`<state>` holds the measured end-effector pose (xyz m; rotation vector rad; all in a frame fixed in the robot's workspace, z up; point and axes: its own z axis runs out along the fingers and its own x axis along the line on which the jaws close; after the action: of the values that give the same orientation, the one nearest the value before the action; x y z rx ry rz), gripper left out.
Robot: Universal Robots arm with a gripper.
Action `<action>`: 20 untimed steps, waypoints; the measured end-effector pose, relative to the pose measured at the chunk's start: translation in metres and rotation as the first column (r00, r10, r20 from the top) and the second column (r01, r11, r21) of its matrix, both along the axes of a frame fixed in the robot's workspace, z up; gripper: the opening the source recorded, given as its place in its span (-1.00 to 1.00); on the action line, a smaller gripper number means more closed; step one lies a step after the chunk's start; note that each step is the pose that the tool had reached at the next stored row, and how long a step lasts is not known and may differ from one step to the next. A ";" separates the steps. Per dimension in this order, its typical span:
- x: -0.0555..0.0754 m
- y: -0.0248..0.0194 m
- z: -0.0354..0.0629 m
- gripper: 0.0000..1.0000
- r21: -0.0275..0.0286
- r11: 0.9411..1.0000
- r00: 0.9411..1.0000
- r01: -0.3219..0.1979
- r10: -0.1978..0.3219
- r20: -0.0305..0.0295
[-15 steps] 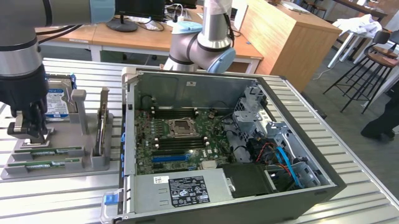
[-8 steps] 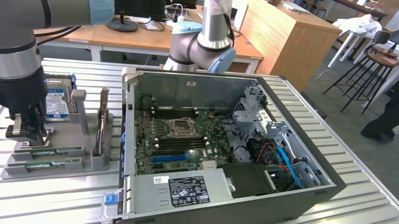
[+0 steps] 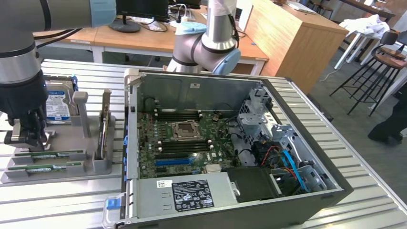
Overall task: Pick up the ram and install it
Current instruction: 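Pick up the ram and move it above insertion slot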
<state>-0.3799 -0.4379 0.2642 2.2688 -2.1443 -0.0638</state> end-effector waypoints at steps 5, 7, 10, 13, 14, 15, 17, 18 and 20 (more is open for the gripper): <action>0.000 -0.0017 -0.0078 -0.40 0.000 1.000 1.000 0.000 0.000 0.000; 0.000 -0.0018 -0.0079 -0.40 0.000 1.000 1.000 0.000 0.000 0.000; 0.000 -0.0023 -0.0080 -0.40 0.000 1.000 1.000 0.000 0.000 0.000; 0.000 -0.0053 -0.0080 -0.40 0.000 1.000 1.000 0.000 0.000 0.000; 0.000 -0.0063 -0.0080 -0.40 0.000 1.000 1.000 0.000 0.000 0.000; 0.000 -0.0071 -0.0081 -0.40 0.000 1.000 1.000 0.000 0.000 0.000; 0.000 -0.0073 -0.0081 -0.40 0.000 1.000 1.000 0.000 0.000 0.000; 0.000 -0.0073 -0.0082 -0.40 0.000 1.000 1.000 0.000 0.000 0.000; 0.000 -0.0073 -0.0102 -0.40 0.000 1.000 1.000 0.000 0.000 0.000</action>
<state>-0.3798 -0.4452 0.2541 2.2691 -2.1442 -0.0638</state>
